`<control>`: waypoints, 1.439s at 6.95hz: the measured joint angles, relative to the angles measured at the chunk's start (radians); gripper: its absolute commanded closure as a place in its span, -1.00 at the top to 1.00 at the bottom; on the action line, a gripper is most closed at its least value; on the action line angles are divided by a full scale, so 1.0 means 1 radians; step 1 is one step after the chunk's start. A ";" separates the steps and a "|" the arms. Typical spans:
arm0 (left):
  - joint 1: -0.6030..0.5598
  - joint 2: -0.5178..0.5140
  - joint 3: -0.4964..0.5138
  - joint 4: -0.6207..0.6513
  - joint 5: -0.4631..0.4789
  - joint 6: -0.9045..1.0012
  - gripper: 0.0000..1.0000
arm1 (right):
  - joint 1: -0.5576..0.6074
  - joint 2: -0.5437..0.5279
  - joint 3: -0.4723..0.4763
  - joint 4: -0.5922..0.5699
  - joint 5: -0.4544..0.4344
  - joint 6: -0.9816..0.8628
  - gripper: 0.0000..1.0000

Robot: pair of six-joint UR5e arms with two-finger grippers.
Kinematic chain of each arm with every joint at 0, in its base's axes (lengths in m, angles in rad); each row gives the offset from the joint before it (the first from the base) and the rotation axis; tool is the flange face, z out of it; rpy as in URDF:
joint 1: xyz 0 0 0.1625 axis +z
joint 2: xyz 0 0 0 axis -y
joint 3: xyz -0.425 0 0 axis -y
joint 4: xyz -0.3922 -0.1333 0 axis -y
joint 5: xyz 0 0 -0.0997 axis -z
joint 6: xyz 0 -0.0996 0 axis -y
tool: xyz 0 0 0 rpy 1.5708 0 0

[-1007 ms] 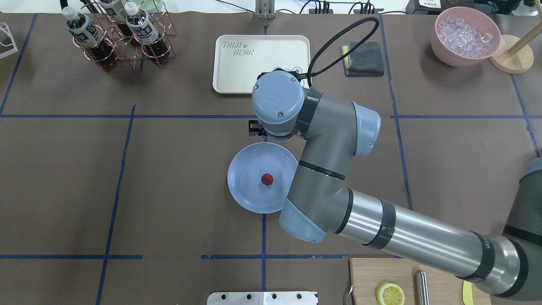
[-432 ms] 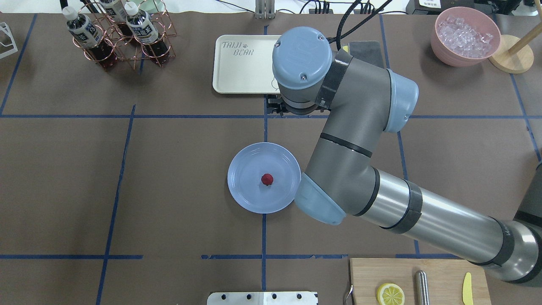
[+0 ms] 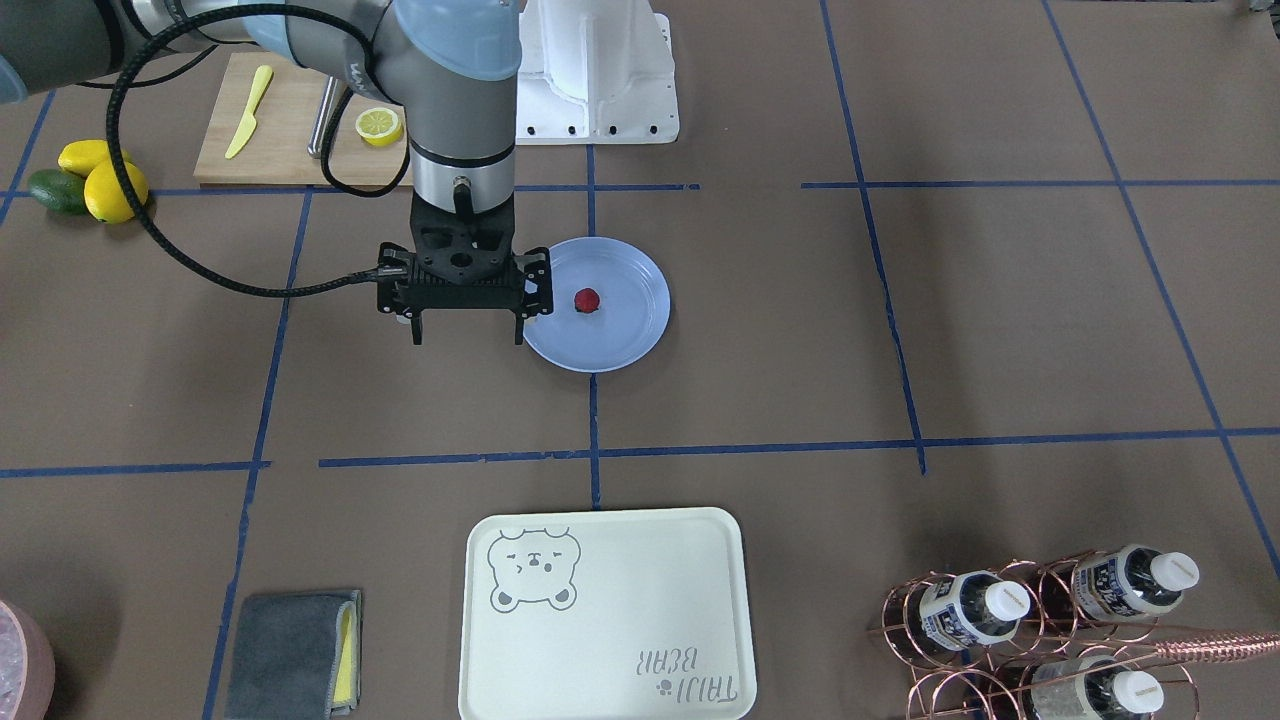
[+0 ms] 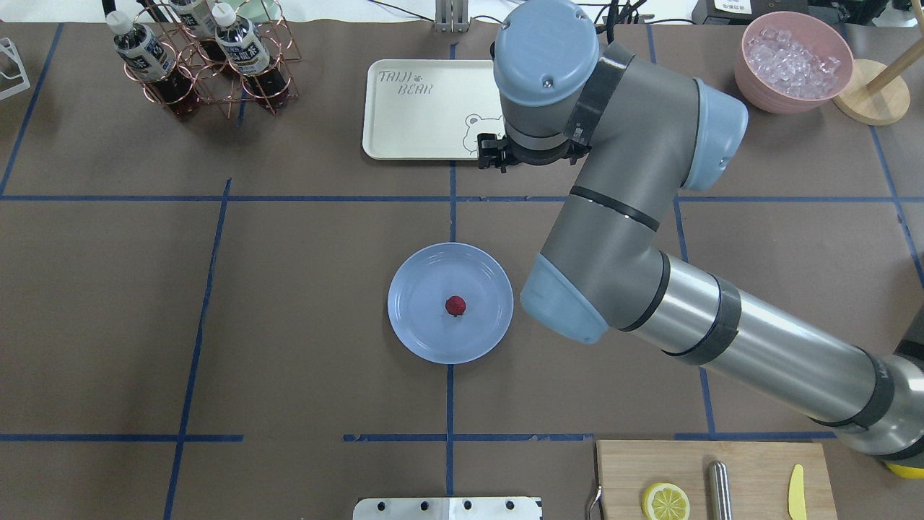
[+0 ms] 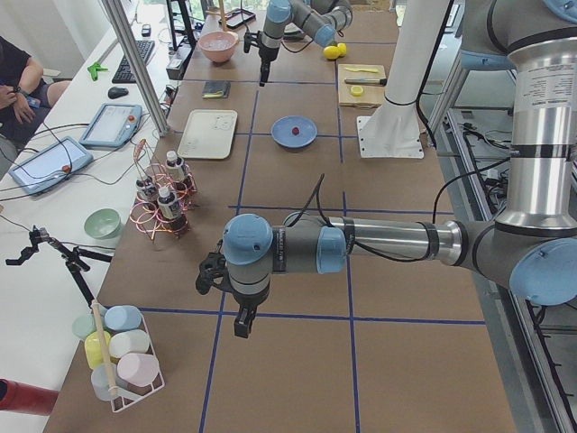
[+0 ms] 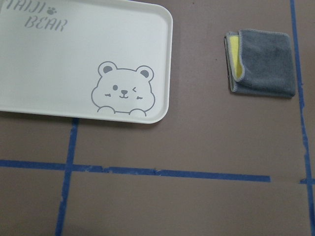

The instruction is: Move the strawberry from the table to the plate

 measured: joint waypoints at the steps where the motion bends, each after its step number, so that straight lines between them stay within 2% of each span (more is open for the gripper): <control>1: 0.000 -0.001 -0.001 0.000 0.000 0.000 1.00 | 0.039 -0.007 0.000 -0.011 0.025 -0.055 1.00; 3: 0.001 -0.002 0.001 -0.010 -0.001 -0.001 1.00 | 0.128 -0.038 0.001 -0.021 0.080 -0.188 1.00; 5: 0.001 -0.002 0.004 -0.014 -0.001 0.000 1.00 | 0.262 -0.118 0.001 -0.016 0.176 -0.404 1.00; 8: 0.002 0.005 0.007 -0.008 -0.001 0.000 1.00 | 0.558 -0.334 -0.001 -0.005 0.423 -0.791 1.00; 10: 0.002 0.009 0.008 -0.008 -0.002 0.000 1.00 | 0.717 -0.557 0.005 0.012 0.464 -0.969 1.00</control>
